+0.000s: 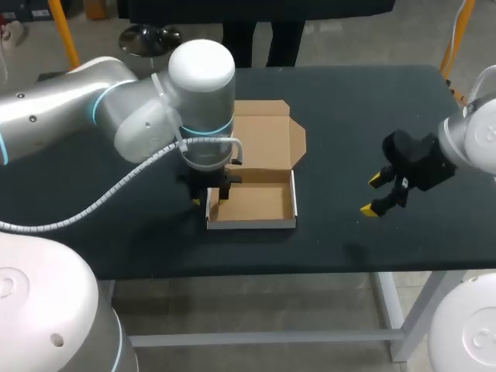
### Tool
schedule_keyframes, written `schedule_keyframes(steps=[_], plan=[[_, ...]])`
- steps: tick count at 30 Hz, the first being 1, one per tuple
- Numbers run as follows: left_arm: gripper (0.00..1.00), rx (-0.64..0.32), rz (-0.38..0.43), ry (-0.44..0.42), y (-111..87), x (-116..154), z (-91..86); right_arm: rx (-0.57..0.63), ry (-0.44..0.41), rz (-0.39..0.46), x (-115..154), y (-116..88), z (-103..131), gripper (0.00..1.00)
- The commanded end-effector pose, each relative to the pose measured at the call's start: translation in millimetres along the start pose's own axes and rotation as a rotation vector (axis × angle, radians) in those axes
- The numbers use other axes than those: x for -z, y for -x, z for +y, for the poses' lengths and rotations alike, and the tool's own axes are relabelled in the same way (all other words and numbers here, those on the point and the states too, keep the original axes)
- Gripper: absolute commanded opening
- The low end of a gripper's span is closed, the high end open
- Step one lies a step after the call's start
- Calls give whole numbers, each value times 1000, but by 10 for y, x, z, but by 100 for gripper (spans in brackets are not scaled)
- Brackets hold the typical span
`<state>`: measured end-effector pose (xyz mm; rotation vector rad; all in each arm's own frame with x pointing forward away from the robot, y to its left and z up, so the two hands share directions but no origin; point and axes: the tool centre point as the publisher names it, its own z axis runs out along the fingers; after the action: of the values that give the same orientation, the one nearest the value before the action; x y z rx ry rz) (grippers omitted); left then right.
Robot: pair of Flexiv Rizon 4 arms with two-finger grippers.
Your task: Assemble the packaging by folding the flat box into shape, placing the metal phone stand inside, and closing the box properly
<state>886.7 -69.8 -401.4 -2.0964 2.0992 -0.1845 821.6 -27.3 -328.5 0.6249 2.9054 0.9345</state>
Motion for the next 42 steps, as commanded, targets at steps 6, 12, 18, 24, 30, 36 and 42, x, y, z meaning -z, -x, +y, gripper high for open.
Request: schedule_keyframes(steps=[6, 12, 18, 24, 30, 36, 42], plan=[[100, -37, 132, -62, 51, 183, 114, 1, 4, 6, 19, 5, -6, 100], [100, -85, 207, -105, 30, 332, 151, 1, 4, 6, 19, 5, -6, 100], [100, -141, 279, -147, 32, 497, 192, 1, 4, 6, 19, 5, -6, 100], [100, -194, 335, -177, 92, 651, 272, 1, 4, 6, 19, 5, -6, 100], [100, -241, 384, -199, 207, 790, 363, 1, 4, 6, 19, 5, -6, 100], [100, -271, 426, -210, 319, 906, 467, 1, 4, 6, 19, 5, -6, 100], [100, -277, 431, -216, 404, 991, 569, -31, -1, 0, 29, -3, 20, 100]])
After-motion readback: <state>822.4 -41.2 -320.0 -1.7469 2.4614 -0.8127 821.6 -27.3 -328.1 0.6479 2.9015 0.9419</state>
